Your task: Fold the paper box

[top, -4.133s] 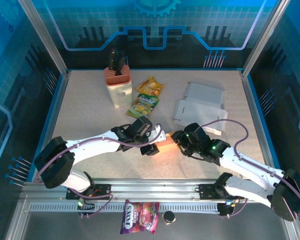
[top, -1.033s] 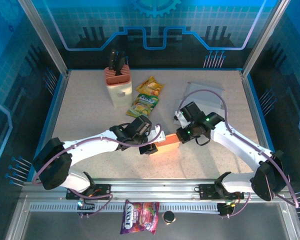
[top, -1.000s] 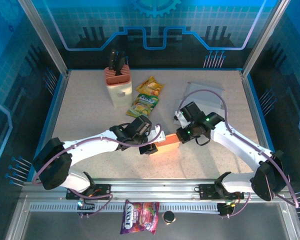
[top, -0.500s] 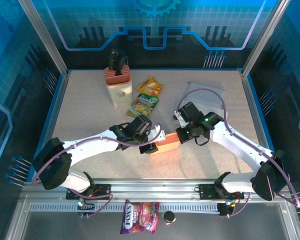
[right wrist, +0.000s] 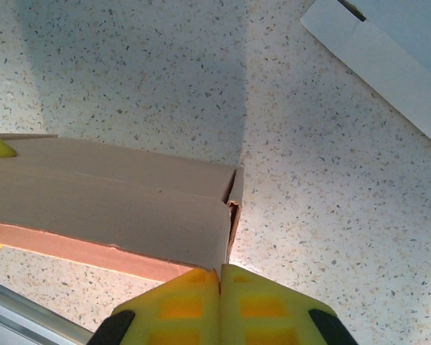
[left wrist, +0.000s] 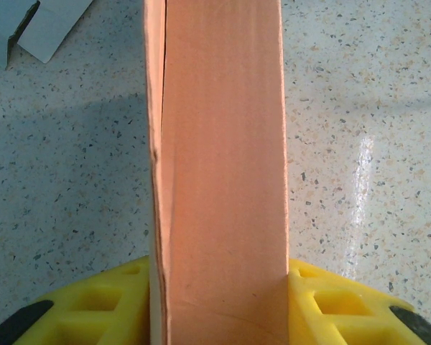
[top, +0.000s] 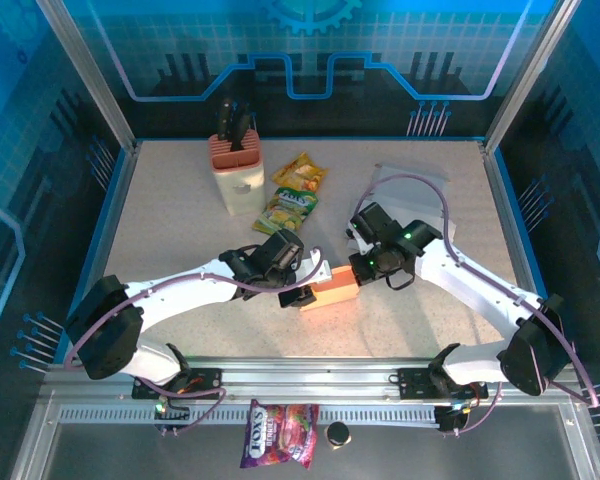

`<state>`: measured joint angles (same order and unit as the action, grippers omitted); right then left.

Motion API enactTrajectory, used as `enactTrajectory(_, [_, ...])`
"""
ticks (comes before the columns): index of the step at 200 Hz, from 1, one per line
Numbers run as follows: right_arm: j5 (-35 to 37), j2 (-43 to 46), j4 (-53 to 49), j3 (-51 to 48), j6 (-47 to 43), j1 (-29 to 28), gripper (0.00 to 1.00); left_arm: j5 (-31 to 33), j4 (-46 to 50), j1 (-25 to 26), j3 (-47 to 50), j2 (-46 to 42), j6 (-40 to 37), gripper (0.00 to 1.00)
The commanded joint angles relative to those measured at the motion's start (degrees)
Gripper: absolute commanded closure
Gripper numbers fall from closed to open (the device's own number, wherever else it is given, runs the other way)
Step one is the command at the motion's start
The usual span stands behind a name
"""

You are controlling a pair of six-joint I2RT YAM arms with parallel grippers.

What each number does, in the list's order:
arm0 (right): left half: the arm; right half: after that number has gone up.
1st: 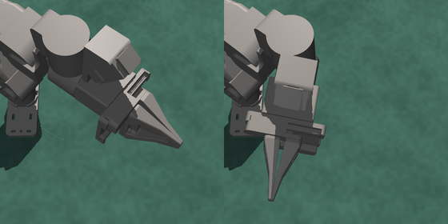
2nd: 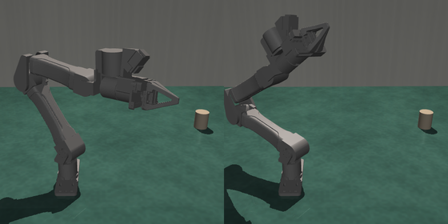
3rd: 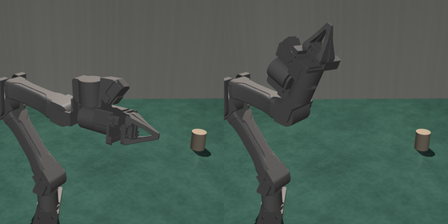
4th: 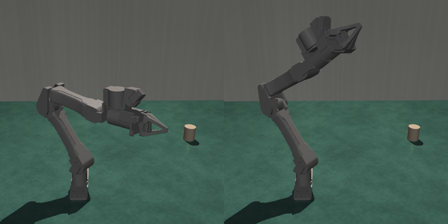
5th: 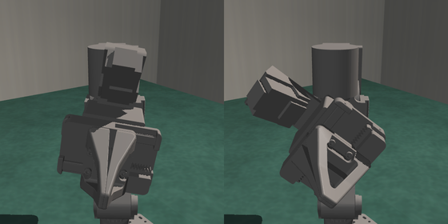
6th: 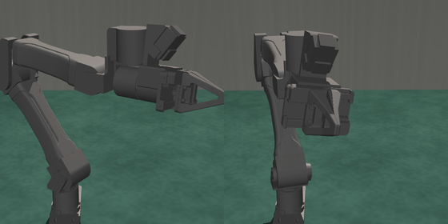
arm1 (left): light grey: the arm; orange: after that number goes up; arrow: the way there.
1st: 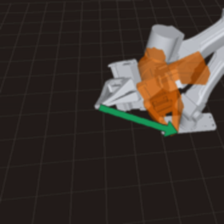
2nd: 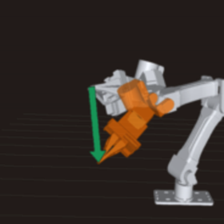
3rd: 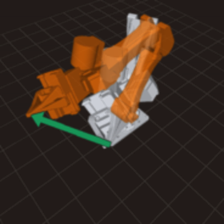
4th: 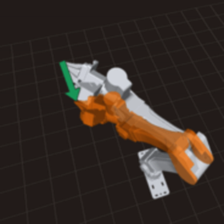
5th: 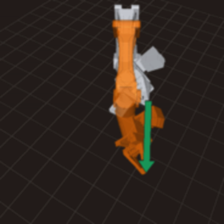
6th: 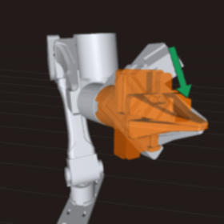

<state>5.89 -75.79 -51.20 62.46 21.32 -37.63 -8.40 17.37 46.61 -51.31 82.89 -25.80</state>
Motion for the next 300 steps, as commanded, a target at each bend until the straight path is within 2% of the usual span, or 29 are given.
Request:
enactTrajectory(1, [0.2, 0.51, -1.41, -1.06, 2.74, -1.47, 1.0, 1.06, 1.67, -0.82, -0.86, 0.64, 0.97, 0.65])
enactTrajectory(82, [5.09, 3.04, 0.74, -5.48, 5.99, -3.8, 1.0, 1.2, 1.34, -1.32, -0.55, 0.36, 2.16, 0.64])
enactTrajectory(146, [8.45, 3.07, 0.16, -4.11, 9.88, -5.26, 1.0, 1.74, 0.91, -1.39, 1.1, -4.13, 6.13, 0.45])
enactTrajectory(222, [10.99, 0.32, -2.45, -0.96, 17.44, -9.01, 1.0, 4.34, -0.35, -1.37, 5.35, -13.85, 17.21, 0.4])
enactTrajectory(245, [11.42, -0.59, -3.35, -0.16, 18.61, -9.39, 1.0, 6.53, 2.54, -2.12, 5.01, -17.44, 21.52, 0.41])
enactTrajectory(269, [11.43, -0.96, -3.72, 0.38, 19.0, -9.38, 1.0, 5.49, 9.52, -3.56, 3.14, -21.07, 26.42, 0.45])
enactTrajectory(300, [10.91, -1.53, -3.81, 0.9, 19.2, -9.33, 1.0, -1.97, 19.91, -7.44, -0.29, -21.76, 30.64, 0.52])
